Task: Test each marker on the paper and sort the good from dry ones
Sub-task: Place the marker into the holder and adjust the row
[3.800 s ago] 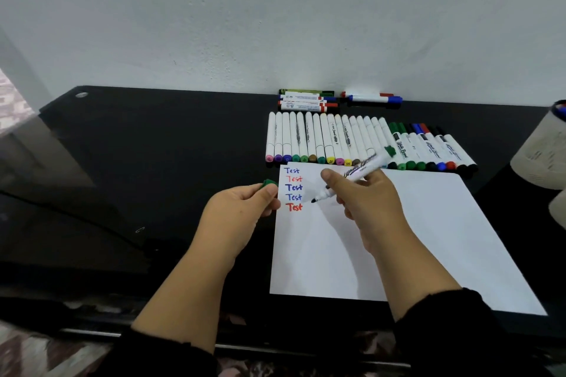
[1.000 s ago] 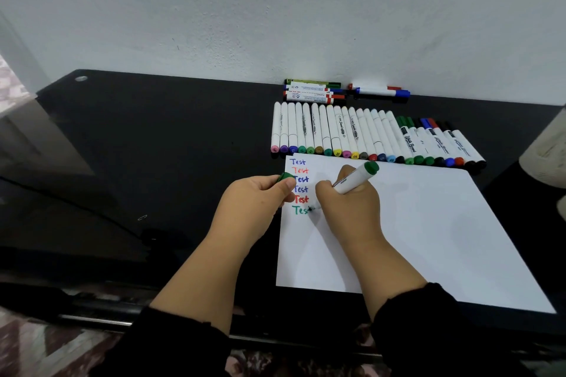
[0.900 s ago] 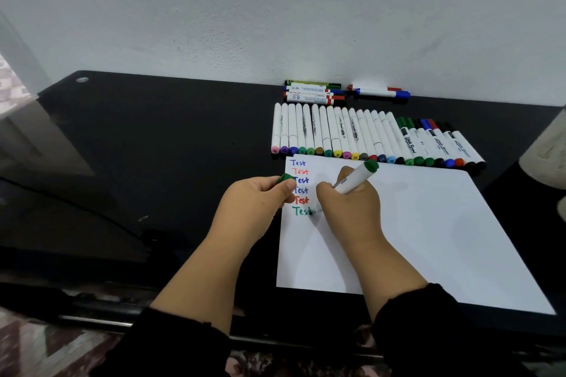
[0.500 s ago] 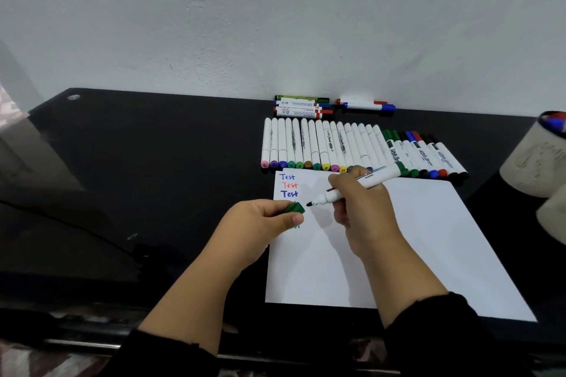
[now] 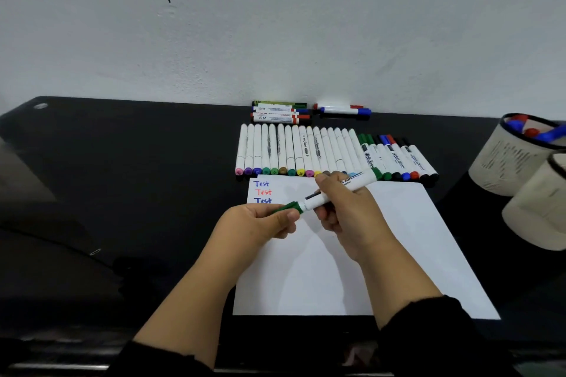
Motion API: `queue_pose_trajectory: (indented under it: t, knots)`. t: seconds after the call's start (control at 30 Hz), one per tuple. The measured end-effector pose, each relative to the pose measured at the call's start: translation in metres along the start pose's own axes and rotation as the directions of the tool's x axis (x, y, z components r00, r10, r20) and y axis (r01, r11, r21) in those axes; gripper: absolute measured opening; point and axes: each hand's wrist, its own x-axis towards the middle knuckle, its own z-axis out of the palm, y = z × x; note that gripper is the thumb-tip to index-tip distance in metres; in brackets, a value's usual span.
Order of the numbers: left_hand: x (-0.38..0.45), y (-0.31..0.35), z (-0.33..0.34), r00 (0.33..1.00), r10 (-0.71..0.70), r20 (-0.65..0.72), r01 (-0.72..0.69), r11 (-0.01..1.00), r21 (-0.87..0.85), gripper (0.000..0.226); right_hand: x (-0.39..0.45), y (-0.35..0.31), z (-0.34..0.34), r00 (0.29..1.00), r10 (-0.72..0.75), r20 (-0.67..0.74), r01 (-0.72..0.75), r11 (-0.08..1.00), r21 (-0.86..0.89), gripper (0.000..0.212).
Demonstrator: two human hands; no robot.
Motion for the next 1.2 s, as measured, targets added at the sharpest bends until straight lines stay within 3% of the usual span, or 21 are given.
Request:
queue_pose_trajectory:
  t: [0.27,0.6,0.93,1.1,1.2]
  knots:
    - [0.0,0.007,0.009,0.992,-0.029,0.121,0.023,0.998,0.053,0.014,0.007,0.003,-0.013,1.0,0.014,0.022,-0.014,1.0,0.006,0.024]
    - [0.004,0.007,0.028,0.999,0.032,-0.006,-0.032,0.999,0.006,0.016,0.005,-0.001,-0.007,0.989,0.091,-0.115,-0.079,0.991,0.108,0.03]
    - [0.001,0.012,0.031,0.999,-0.016,0.05,0.016,1.0,-0.011,0.013,0.0,-0.005,-0.01,0.99,0.092,-0.106,-0.079,0.99,0.119,0.029]
    - [0.003,0.011,0.032,0.999,0.029,0.02,-0.028,0.999,-0.023,0.013,-0.001,-0.007,-0.016,0.993,0.051,-0.111,-0.054,0.998,-0.019,0.025]
    - [0.004,0.005,0.035,0.998,0.043,-0.038,-0.043,0.999,-0.008,0.016,-0.008,-0.009,-0.022,0.984,0.041,-0.173,-0.031,0.998,0.058,0.028]
